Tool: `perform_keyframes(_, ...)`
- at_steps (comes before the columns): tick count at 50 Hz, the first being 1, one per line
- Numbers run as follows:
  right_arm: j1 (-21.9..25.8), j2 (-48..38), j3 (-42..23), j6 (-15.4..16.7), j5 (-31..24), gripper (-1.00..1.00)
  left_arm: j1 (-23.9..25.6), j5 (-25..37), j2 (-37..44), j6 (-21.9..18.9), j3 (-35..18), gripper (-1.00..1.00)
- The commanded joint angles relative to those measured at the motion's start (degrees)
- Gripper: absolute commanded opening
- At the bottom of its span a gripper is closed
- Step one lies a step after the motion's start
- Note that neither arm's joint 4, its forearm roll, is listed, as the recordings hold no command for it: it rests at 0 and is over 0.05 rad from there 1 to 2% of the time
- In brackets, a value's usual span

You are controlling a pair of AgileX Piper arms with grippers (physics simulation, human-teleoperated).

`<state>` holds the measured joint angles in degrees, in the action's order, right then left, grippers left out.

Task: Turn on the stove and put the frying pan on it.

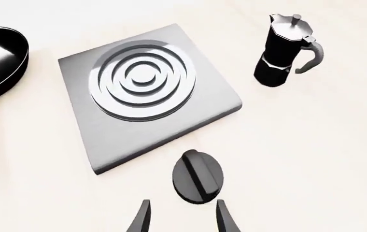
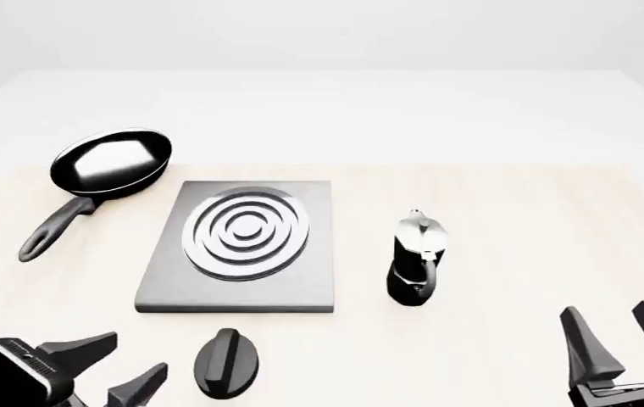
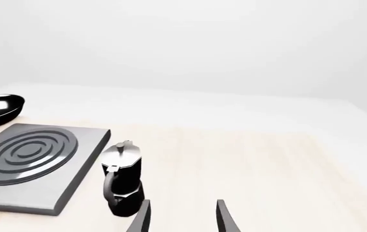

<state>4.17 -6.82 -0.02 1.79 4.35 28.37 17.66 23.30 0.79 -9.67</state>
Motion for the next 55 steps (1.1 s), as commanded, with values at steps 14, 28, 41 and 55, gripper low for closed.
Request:
perform_keyframes(14, 0.32, -0.88, 0.0, -0.01, 0.42, 1.0, 9.83, -19.33, 17.73, 7.21, 6.11, 1.0)
perform_keyframes(28, 0.22, -2.07, 0.0, -0.08, 1.49, 1.0, 8.83, -37.9, 35.7, 7.8, 8.3, 1.0)
perform_keyframes(41, 0.23, -2.24, 0.0, -0.24, 1.9, 1.0, 8.29, -49.63, 48.21, 7.77, 8.73, 1.0)
perform_keyframes(55, 0.33, -1.14, -0.02, -0.29, 1.16, 1.0, 8.04, -55.54, 54.93, 7.16, 8.66, 1.0)
